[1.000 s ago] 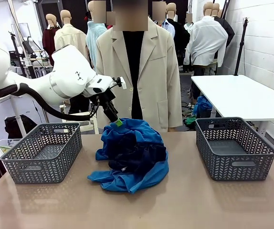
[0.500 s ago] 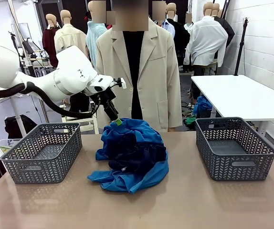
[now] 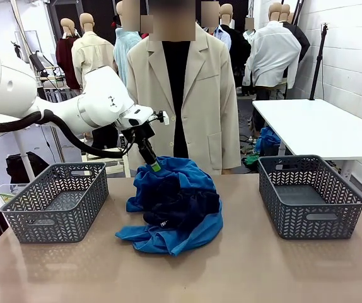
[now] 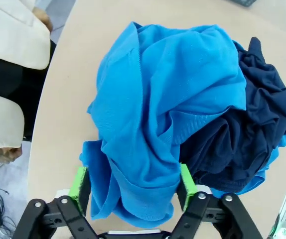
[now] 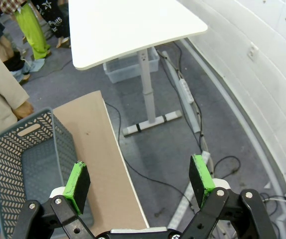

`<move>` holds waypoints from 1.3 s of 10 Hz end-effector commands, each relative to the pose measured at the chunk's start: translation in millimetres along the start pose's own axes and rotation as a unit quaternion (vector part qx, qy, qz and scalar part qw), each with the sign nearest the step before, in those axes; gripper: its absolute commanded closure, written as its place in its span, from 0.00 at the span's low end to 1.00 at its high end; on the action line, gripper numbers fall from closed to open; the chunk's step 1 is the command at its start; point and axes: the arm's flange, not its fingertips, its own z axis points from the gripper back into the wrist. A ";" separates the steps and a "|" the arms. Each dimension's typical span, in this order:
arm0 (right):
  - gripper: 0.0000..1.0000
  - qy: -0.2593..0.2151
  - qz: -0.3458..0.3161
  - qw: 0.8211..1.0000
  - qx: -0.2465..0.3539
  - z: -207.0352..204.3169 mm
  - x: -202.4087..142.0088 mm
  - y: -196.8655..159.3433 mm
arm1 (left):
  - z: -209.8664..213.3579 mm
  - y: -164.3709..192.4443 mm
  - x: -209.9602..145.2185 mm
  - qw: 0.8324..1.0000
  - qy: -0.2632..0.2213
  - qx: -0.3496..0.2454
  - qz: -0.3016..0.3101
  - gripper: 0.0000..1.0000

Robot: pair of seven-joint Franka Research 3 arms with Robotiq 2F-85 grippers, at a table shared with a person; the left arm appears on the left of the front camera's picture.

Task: Sort the tops and bottoms.
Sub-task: Lift clothes from the center of the table with your left hand.

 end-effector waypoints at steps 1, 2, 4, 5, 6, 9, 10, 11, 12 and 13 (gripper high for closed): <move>0.00 0.005 -0.006 1.000 0.002 -0.1 -2.0 0.5 | 9.5 2.5 6.6 1.000 -0.004 -0.009 0.001 0.61; 0.00 0.005 -0.006 1.000 0.002 -0.1 -2.0 0.5 | 10.0 3.9 6.5 1.000 -0.003 -0.008 0.004 0.81; 0.00 0.005 -0.006 1.000 0.002 -0.1 -2.0 0.5 | 10.6 2.6 6.7 1.000 -0.005 -0.011 0.002 1.00; 0.00 0.005 -0.006 1.000 0.002 -0.1 -2.0 0.5 | 10.5 4.0 6.8 1.000 -0.006 -0.016 0.004 1.00; 0.00 0.005 -0.006 1.000 0.002 -0.1 -2.0 0.5 | 10.2 3.8 6.6 1.000 -0.007 -0.022 0.003 1.00; 0.00 0.005 -0.006 1.000 0.002 -0.1 -2.0 0.5 | 17.1 -0.1 6.3 1.000 -0.007 -0.016 0.007 1.00; 0.00 0.005 -0.006 1.000 0.002 -0.1 -2.0 0.5 | 24.7 -3.9 5.7 1.000 -0.013 -0.017 0.004 1.00; 0.00 0.005 -0.006 1.000 0.002 -0.1 -2.0 0.5 | 32.7 -6.7 6.0 1.000 -0.014 -0.006 0.006 1.00; 0.00 0.005 -0.006 1.000 0.002 -0.1 -2.0 0.5 | 49.6 -11.7 8.9 1.000 -0.015 0.019 0.007 1.00; 0.00 0.005 -0.006 1.000 0.002 -0.1 -2.0 0.5 | 81.9 -21.4 14.1 0.999 -0.019 0.031 -0.008 1.00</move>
